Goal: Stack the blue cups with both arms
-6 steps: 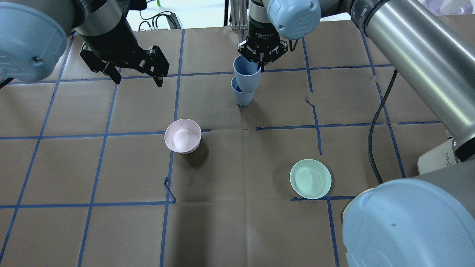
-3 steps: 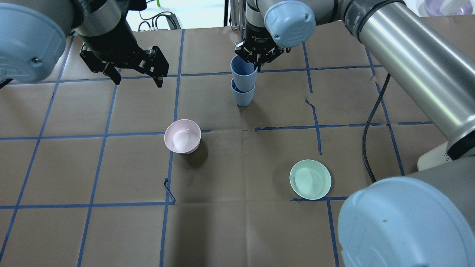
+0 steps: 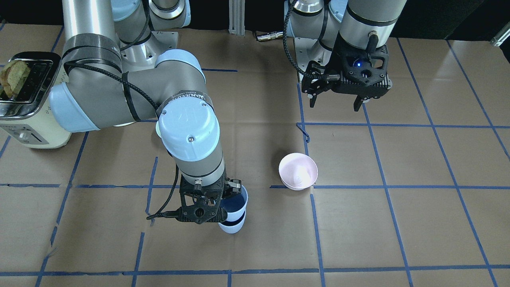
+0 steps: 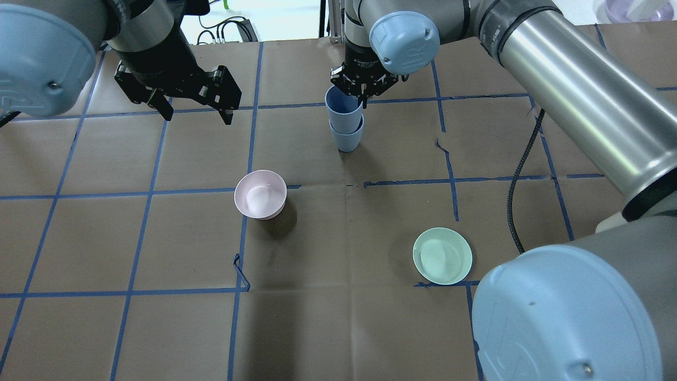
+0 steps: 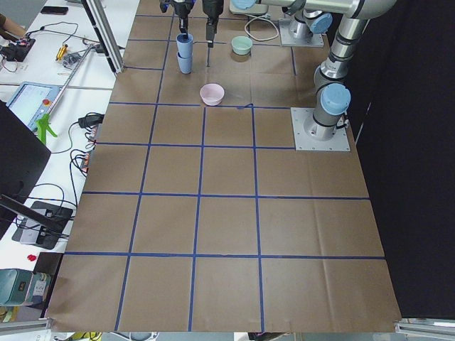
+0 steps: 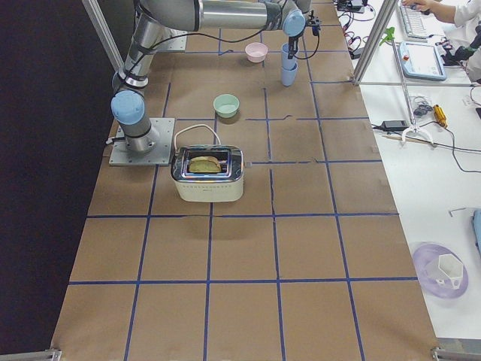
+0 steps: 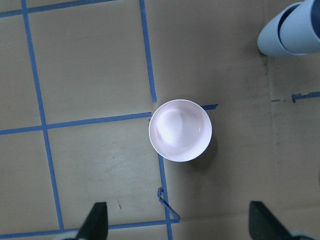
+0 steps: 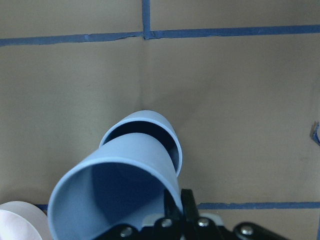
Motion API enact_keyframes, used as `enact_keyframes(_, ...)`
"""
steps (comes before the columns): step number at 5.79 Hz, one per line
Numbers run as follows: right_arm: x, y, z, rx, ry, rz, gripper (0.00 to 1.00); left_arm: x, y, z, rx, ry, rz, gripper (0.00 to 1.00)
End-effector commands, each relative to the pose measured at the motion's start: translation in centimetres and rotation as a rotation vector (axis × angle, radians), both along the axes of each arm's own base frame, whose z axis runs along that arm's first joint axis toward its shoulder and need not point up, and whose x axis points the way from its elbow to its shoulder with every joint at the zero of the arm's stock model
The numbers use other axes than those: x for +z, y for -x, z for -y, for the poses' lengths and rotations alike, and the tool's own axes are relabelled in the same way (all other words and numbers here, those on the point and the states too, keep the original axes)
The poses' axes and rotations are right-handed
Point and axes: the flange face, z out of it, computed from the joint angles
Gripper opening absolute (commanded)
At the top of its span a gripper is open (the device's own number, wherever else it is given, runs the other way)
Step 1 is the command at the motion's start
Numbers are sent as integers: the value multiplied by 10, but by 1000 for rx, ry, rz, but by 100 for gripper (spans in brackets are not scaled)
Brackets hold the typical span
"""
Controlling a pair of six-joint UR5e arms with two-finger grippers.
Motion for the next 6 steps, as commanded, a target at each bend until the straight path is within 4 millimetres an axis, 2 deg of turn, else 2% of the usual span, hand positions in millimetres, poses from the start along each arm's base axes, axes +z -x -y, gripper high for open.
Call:
enact_keyframes(1,-5,-1,0,4,-8,-2,99,-1,0,2,0,1,-2,99)
enact_keyframes(3,1,0,1,1,2,1,100,-1,0,2,0,2,-2,99)
enact_keyframes(4,12,5,3,-6,16,3,100,-1,0,2,-2,3,0,99)
enact_keyframes(5,44,16,-3,-18,30,2,100,-1,0,2,-2,3,0,99)
enact_keyframes(6,82,49,-20,-50,-11,-11,100,-1,1,1,-3,3,0,99)
